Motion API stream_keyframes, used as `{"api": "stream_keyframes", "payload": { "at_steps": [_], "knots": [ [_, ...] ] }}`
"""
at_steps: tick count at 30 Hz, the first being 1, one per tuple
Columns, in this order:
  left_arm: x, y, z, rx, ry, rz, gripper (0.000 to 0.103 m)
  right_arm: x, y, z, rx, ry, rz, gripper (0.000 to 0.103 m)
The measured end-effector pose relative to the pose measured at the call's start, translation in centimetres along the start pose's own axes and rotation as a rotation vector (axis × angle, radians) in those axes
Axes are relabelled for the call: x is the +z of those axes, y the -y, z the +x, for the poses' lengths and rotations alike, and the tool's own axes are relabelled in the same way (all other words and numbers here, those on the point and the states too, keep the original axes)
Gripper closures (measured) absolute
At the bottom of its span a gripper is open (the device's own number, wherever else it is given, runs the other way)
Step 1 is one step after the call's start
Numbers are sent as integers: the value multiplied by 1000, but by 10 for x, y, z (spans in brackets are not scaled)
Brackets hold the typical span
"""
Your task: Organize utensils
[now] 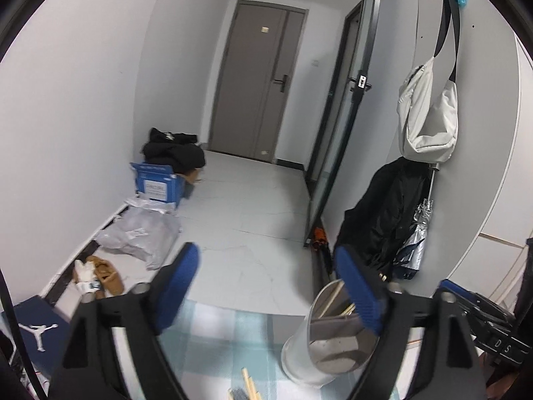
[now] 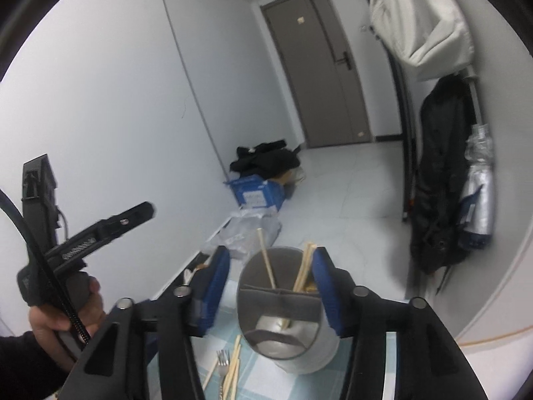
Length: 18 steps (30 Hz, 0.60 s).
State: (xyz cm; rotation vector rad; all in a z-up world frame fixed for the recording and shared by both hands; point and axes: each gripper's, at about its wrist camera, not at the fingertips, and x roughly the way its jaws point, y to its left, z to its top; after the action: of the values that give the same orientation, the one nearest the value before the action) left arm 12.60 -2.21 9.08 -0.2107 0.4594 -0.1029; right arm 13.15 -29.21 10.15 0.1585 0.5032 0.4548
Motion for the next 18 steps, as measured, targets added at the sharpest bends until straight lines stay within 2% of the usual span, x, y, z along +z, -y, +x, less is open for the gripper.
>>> {"api": "stream_keyframes", "payload": {
  "at_steps": [2, 7, 9, 12, 15, 18],
  "knots": [
    [-4, 3, -8, 15, -24, 22, 16, -5, -5, -9, -18, 4, -7, 37],
    [-18, -4, -32, 53, -51, -29, 15, -18, -22, -29, -11, 11, -8, 29],
    [-23, -7, -41, 64, -70, -31, 15, -25, -32, -39, -13, 25, -26, 22],
    [-31, -11, -57, 80, -56, -47, 14, -36, -46, -52, -7, 45, -51, 18],
    [-39, -16, -69, 84, -46, -77, 7, -47, -61, -61, -9, 59, -72, 14],
    [-47, -19, -78, 90, -32, -82, 4, -59, -71, -66, -12, 63, -76, 10]
  ]
}}
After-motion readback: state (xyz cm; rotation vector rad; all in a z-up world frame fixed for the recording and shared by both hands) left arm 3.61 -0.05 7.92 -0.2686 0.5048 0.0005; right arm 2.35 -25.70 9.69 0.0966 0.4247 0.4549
